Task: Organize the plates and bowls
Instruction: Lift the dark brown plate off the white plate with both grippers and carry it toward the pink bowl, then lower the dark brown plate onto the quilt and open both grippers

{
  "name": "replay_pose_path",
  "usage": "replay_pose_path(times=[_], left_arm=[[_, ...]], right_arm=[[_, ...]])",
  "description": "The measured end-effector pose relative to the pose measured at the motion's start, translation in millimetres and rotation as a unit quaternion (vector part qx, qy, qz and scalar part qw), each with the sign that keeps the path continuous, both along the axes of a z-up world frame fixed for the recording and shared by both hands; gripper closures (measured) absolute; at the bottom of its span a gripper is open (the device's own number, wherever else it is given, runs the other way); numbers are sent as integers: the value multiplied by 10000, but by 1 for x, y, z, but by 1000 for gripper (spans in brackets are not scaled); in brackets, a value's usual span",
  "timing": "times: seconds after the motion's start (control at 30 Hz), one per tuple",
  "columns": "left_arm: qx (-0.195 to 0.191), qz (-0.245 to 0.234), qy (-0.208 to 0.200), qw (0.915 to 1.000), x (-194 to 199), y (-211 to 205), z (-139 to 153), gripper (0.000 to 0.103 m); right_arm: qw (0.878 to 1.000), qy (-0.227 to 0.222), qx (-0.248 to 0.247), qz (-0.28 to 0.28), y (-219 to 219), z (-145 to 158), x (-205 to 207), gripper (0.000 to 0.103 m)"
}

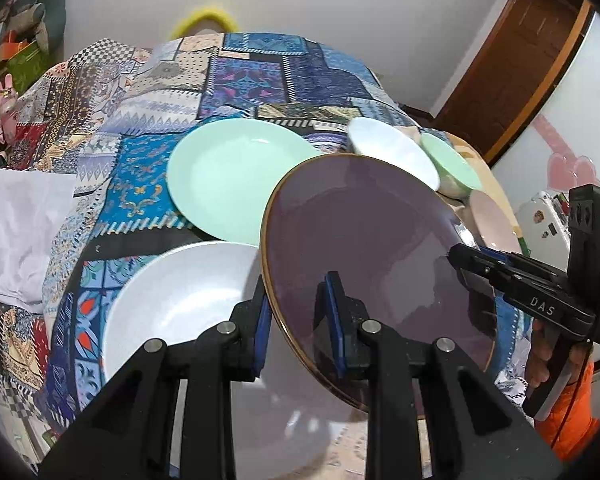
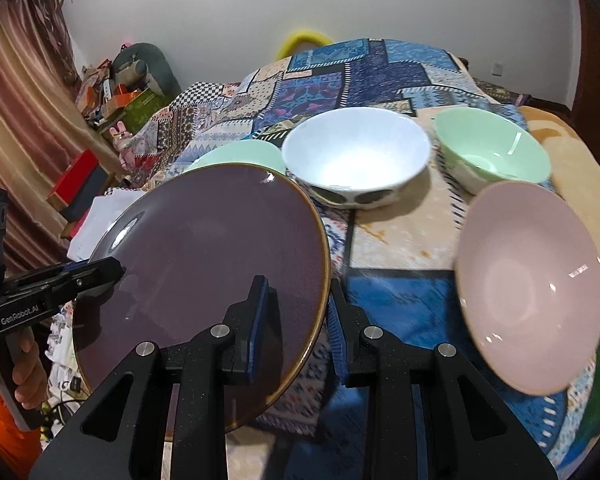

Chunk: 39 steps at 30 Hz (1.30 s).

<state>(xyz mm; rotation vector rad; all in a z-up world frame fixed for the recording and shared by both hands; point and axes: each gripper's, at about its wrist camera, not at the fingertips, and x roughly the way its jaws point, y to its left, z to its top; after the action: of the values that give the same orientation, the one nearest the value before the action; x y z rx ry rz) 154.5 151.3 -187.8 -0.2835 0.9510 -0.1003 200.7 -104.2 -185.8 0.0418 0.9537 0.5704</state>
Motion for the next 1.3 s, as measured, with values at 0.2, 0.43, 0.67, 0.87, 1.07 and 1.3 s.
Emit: replay_pose_path(times=[0.2,0.43,0.67,0.87,1.07,1.3], left_arm=[[-19,-109,29,9999,-12,-26,3,78],[-72,-175,209,9996,-19,-55,-5,78],[-69,-240,388,9989,-21,-75,-17,78],[-96,-293,603,9977,-17,-86,-34,77],[-36,-346,743,9966,-8,-94,-48,77],[-75,-328,848,9958,1,-94,-58,76]], right_arm=[[10000,3,-21,-81,-20,-1,-10,77],[9998,82,-74,-138,-37,-9,-18,78],[9995,231,-102,-193,-52,-22,-23,78],[9988,403,-153,-227,-62,-36,-24,78],[9980,523,-174,-294,-67,-45,-19,77],[9980,434,-320,-322,-66,-48,-15,77]])
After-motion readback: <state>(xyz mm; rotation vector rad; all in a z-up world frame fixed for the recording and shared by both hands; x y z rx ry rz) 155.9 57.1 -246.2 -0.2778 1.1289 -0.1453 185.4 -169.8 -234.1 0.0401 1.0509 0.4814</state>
